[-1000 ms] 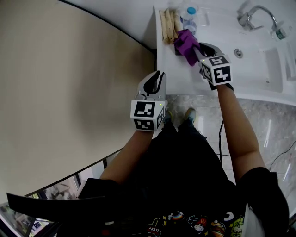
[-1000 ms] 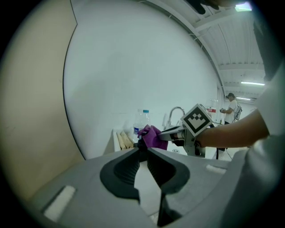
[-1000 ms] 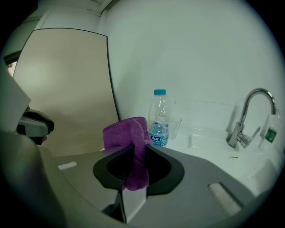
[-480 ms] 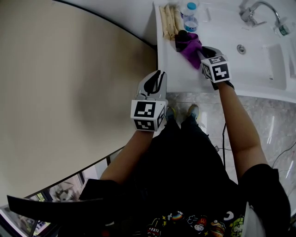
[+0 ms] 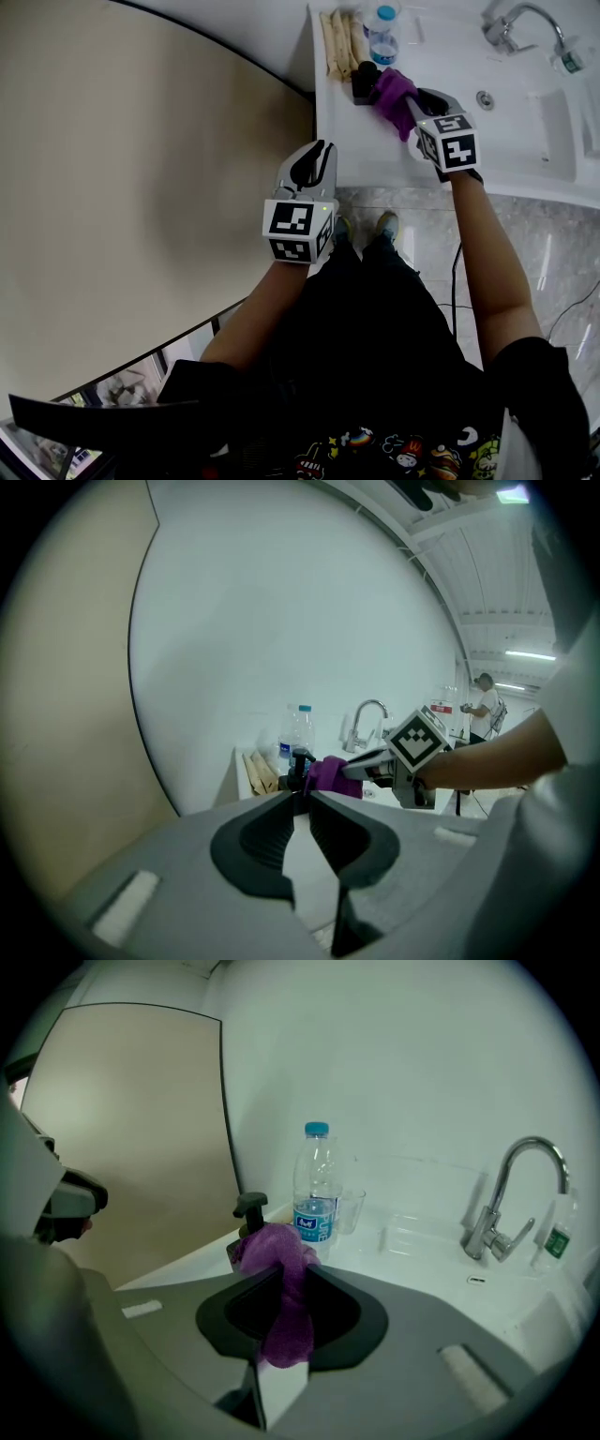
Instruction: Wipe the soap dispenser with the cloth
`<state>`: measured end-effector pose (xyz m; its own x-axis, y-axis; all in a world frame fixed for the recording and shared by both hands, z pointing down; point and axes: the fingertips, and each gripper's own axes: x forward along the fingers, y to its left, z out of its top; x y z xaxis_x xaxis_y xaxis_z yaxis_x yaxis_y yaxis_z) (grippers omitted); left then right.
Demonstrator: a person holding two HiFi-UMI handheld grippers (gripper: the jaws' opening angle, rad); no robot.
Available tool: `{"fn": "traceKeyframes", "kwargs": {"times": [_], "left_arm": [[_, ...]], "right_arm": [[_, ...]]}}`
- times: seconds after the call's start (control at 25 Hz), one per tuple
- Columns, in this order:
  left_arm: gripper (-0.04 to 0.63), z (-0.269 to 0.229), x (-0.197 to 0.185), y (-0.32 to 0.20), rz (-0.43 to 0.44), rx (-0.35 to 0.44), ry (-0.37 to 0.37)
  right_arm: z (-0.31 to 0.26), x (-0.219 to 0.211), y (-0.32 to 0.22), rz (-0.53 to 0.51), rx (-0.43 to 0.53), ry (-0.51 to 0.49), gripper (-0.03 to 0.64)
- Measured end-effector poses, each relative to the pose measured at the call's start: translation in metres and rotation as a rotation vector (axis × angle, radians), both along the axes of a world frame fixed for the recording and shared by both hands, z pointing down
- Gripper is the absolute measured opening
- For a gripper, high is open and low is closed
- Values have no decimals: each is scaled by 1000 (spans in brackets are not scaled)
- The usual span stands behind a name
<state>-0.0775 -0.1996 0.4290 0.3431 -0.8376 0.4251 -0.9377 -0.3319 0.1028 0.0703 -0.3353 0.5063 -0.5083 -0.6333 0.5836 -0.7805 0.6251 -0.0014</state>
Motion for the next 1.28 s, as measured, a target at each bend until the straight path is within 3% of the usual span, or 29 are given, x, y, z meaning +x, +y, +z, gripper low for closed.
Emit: {"fn": "traceKeyframes", "kwargs": {"times": [0.48,0.8,0.96,1.28], "left_arm": [[41,-3,-14,6,-1,13,25],[41,3,-38,8,-2,15,38],[41,3,-53,8,3,16,34],[41,5,-79,3,39,4,8]], "right_arm": [[7,-77,52,-115,-46,-13,101],[-3,-123,53,-117,-23,-58,101],[-15,-140,39,-77,24,-77,101],[-20,-144,-5,105,99,-90,101]]}}
